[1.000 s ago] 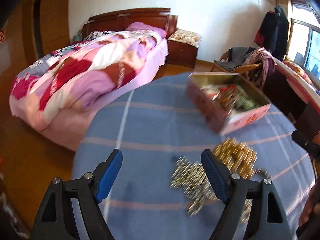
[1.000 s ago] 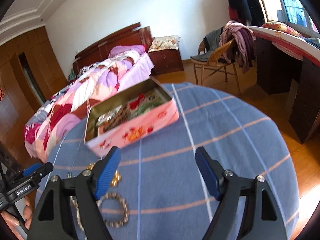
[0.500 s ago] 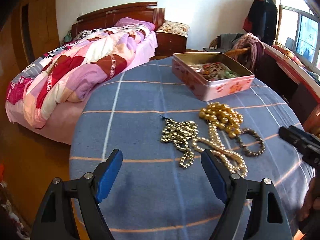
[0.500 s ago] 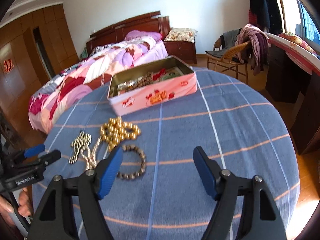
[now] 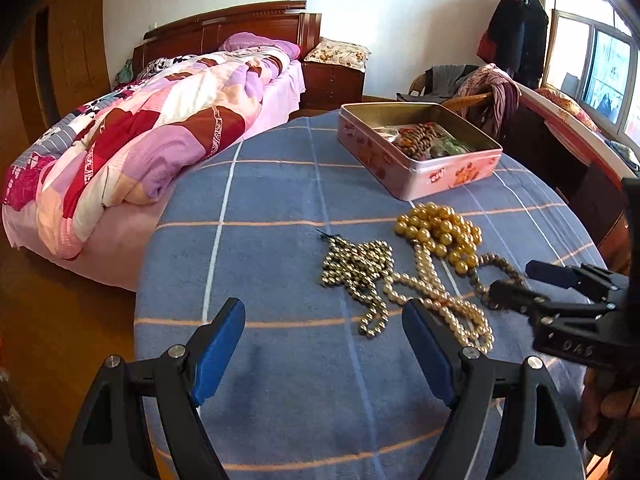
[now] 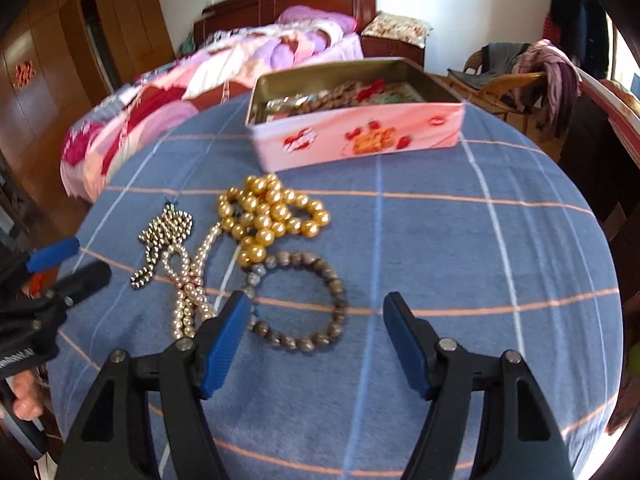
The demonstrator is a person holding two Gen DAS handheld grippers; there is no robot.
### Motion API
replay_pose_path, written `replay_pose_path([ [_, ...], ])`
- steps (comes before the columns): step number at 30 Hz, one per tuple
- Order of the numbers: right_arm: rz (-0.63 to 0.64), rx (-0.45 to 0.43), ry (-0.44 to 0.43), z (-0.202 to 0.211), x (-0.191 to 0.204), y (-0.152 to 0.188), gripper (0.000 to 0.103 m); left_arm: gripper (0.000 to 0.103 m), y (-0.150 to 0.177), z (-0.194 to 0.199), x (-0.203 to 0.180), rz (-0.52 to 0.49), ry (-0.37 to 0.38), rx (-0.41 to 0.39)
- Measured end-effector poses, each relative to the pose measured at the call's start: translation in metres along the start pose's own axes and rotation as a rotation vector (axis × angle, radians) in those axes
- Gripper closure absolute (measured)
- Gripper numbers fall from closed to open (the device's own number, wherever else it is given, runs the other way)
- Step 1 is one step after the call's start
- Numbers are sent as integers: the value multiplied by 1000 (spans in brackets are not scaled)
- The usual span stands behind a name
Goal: Organize jewelry
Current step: 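Grasp the grey bead bracelet with right gripper while left grasps silver bead strand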
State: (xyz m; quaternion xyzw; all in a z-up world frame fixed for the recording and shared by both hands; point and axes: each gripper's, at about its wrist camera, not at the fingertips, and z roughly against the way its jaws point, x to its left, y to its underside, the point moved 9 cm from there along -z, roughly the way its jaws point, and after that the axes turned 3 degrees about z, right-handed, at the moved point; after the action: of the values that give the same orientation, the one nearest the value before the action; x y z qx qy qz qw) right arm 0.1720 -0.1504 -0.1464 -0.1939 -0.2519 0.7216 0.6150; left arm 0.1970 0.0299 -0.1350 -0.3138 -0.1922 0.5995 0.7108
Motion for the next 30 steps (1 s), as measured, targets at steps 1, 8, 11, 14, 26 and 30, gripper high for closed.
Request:
replay_pose_path([
  [1,7,-2,0,0,2,-1,30,22,-1,-2,2,3,-5,3],
  [8,95,38,45,-5,9,6,31,22,-6,-18,3,7,-1,35],
  [11,94,31,50,0,3,5,56,22,-13,-26,-3,-26,-9,36],
  [14,52,24,49,4,-9,7,83,22,-19,-34,-7,-12,5,41],
  [26,-174,-64,-120,30,-33,9,84,73,-19,-57,-17,20,40,105],
  [30,-198,-99,-143,40,-32,2,84,93,-18,-54,-23,24,78,99],
])
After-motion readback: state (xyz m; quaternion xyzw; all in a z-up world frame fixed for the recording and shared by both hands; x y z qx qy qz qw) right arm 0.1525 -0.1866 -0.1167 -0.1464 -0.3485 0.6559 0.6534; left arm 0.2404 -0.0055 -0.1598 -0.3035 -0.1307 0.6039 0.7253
